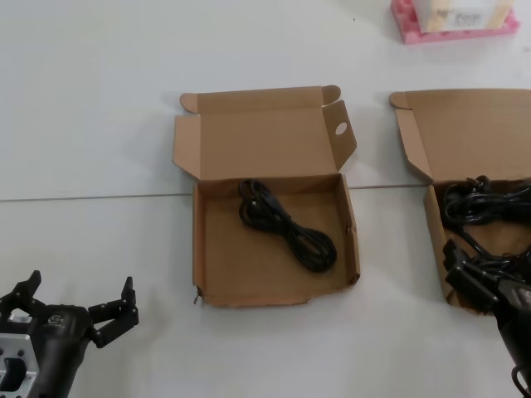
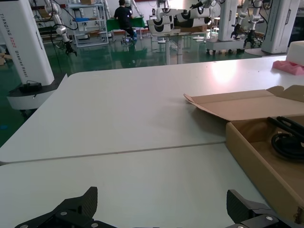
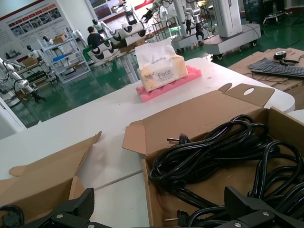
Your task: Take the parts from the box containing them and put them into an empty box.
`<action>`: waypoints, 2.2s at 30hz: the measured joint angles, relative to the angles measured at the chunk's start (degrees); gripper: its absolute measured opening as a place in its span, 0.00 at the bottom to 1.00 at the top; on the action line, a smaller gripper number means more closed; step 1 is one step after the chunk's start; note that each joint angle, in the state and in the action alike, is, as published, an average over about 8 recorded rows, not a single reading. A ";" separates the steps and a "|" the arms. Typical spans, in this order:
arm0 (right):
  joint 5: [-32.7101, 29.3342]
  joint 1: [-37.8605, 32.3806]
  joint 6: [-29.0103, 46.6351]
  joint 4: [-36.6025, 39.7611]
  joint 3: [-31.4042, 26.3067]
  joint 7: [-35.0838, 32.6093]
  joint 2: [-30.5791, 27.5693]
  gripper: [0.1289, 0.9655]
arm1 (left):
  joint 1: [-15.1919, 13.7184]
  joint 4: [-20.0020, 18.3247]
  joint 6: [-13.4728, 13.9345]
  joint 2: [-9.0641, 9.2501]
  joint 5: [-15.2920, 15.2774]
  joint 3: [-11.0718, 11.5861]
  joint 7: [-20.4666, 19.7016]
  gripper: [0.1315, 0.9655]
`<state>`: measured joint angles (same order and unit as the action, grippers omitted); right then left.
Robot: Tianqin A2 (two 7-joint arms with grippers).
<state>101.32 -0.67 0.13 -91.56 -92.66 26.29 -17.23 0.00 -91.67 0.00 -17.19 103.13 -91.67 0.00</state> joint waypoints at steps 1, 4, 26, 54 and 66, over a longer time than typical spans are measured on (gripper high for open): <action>0.00 0.00 0.00 0.00 0.00 0.00 0.00 1.00 | 0.00 0.00 0.00 0.00 0.00 0.00 0.00 1.00; 0.00 0.00 0.00 0.00 0.00 0.00 0.00 1.00 | 0.00 0.00 0.00 0.00 0.00 0.00 0.00 1.00; 0.00 0.00 0.00 0.00 0.00 0.00 0.00 1.00 | 0.00 0.00 0.00 0.00 0.00 0.00 0.00 1.00; 0.00 0.00 0.00 0.00 0.00 0.00 0.00 1.00 | 0.00 0.00 0.00 0.00 0.00 0.00 0.00 1.00; 0.00 0.00 0.00 0.00 0.00 0.00 0.00 1.00 | 0.00 0.00 0.00 0.00 0.00 0.00 0.00 1.00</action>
<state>101.32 -0.67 0.13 -91.56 -92.66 26.29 -17.23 0.00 -91.67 0.00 -17.19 103.13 -91.67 0.00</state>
